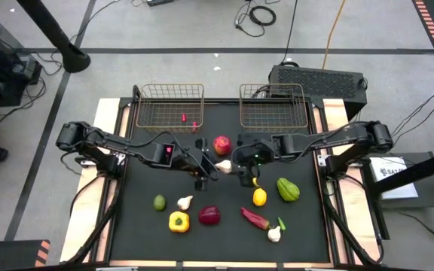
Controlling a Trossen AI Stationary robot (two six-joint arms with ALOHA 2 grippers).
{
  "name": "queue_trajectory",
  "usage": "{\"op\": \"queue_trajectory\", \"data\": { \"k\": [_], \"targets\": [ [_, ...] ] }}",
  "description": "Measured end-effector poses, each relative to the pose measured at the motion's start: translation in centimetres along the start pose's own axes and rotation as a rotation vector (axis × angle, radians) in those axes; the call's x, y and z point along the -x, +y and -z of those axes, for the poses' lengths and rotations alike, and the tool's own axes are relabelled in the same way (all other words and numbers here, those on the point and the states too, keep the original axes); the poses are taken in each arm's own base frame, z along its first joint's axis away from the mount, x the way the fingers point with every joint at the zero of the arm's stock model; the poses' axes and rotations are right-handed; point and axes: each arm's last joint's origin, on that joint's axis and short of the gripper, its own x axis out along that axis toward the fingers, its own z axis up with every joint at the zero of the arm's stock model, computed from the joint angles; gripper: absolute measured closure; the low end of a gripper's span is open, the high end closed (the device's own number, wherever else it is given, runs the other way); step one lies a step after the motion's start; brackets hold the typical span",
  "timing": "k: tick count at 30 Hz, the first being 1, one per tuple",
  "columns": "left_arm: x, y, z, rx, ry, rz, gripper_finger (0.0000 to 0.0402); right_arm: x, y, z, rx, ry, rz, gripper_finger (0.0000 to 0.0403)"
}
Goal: Sort produce into baskets
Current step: Put the top right garlic into the left wire basket
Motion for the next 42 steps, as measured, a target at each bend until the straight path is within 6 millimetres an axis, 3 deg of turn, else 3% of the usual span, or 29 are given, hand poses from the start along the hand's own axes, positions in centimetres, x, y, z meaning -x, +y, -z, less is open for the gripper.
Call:
{"op": "queue_trajectory", "data": {
  "k": [7, 12, 18, 25, 30, 33, 42],
  "targets": [
    [1.4, 0.4, 0.2, -0.008, 0.053, -0.049, 0.0318, 4.3, 0.0, 0.4, -0.027, 0.031, 0.046, 0.0056],
    [4.4, 2.0, 0.0, -0.063, 0.089, -0.240, 0.0318, 6.6, 0.3, 1.3, -0.023, 0.060, 0.076, 0.0056],
    [8.5, 6.5, -0.1, -0.140, 0.145, -0.564, 0.0318, 6.4, 0.8, 2.8, -0.014, 0.050, 0.063, 0.0056],
    [10.3, 13.2, 0.4, -0.145, 0.177, -0.789, 0.0318, 6.1, 0.8, 3.1, 0.001, 0.047, 0.063, 0.0056],
    [9.2, 17.9, 3.3, -0.082, 0.278, -0.727, 0.0318, 6.2, 0.8, 2.9, 0.003, 0.032, 0.059, 0.0056],
    [7.9, 19.7, 4.7, -0.044, 0.323, -0.701, 0.0316, 6.2, 0.8, 2.9, 0.019, 0.033, 0.059, 0.0056],
    [4.2, 22.0, 7.4, 0.011, 0.410, -0.709, 0.0243, 6.2, 0.8, 2.8, 0.041, 0.021, 0.058, 0.0056]
  ]
}}
